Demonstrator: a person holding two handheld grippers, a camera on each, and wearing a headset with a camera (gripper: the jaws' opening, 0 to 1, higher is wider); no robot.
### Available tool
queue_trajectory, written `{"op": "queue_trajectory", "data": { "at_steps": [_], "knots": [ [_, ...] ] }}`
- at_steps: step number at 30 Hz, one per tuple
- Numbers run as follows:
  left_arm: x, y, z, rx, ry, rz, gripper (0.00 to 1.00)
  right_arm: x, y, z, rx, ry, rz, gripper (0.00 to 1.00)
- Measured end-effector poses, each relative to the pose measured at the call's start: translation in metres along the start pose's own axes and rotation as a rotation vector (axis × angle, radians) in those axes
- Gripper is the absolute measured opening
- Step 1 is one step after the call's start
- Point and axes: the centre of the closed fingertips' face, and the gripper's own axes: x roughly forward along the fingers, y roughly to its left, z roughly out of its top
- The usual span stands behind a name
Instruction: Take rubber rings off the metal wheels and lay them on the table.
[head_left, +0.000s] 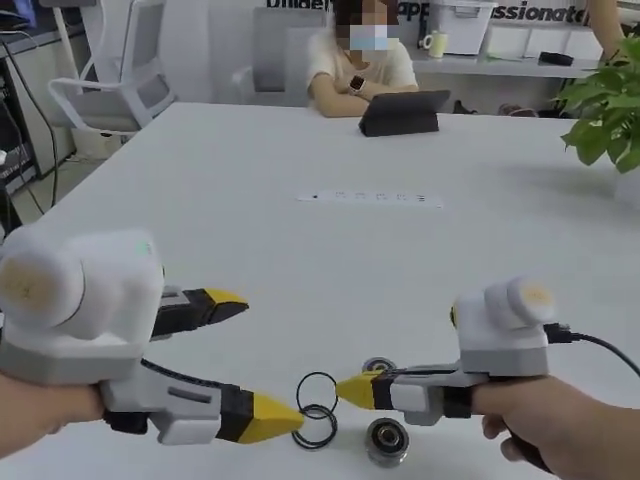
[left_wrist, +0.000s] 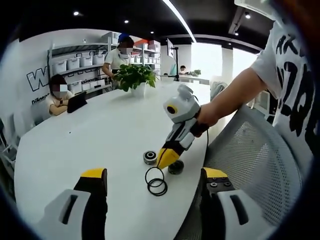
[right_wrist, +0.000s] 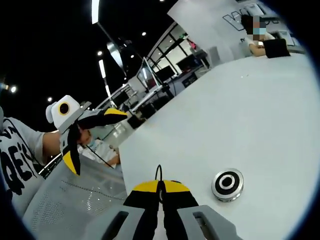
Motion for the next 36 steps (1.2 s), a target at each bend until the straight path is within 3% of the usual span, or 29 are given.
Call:
{"op": "queue_trajectory", "data": {
  "at_steps": [15, 36],
  "knots": [
    [-0.006, 0.001, -0.005, -0.016, 0.003, 0.014, 0.74, 0.009, -0.002, -0.021, 0.005, 0.097, -0.004, 0.0],
    [-0.008, 0.003, -0.009, -0.021, 0.019, 0.019, 0.73, 0.012, -0.015, -0.024, -0.013, 0.111, -0.051, 0.02]
  ]
}}
